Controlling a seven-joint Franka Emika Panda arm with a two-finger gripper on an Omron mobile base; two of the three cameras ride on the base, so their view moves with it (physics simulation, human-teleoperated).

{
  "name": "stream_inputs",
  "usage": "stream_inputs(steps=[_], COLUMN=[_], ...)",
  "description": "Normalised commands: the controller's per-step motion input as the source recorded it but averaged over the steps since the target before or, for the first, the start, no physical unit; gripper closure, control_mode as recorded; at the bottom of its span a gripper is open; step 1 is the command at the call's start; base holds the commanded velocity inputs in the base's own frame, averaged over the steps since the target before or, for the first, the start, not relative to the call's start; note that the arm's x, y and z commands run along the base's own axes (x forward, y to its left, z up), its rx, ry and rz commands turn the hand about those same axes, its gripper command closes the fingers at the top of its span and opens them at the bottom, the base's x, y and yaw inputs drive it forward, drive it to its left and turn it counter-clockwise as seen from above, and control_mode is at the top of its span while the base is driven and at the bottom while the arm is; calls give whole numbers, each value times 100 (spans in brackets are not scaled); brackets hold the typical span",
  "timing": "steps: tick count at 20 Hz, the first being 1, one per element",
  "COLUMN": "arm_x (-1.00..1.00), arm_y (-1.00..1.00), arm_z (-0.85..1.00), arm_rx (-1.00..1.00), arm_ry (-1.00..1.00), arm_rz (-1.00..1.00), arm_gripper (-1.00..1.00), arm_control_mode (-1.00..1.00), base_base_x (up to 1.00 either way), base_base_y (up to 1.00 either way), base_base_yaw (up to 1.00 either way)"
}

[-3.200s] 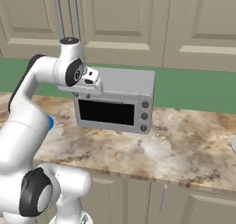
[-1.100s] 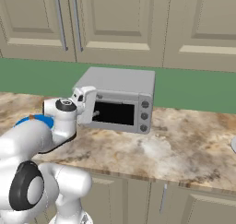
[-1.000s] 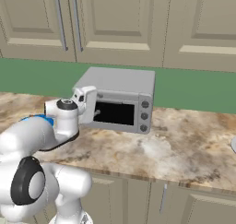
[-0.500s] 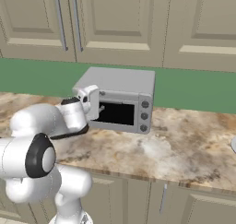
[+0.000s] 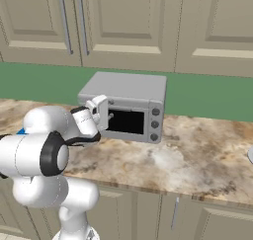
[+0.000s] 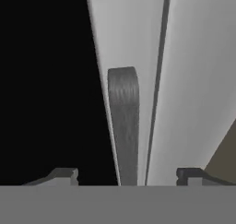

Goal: Open the toaster oven door. Place the baguette on the top rack in the toaster oven and place the steak on the bottom rack.

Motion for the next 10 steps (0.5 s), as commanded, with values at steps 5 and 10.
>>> stream_inputs(steps=[5,10], arm_x=[32,7], arm_y=[0,0], arm_z=[-6,-18], arm_rx=[0,0], arm_ry=[-8,0], arm_rz=[2,0], arm_gripper=[100,100], arm_control_mode=[-100,-100], base_base_x=[0,0], base_base_y=[0,0], base_base_yaw=[0,0])
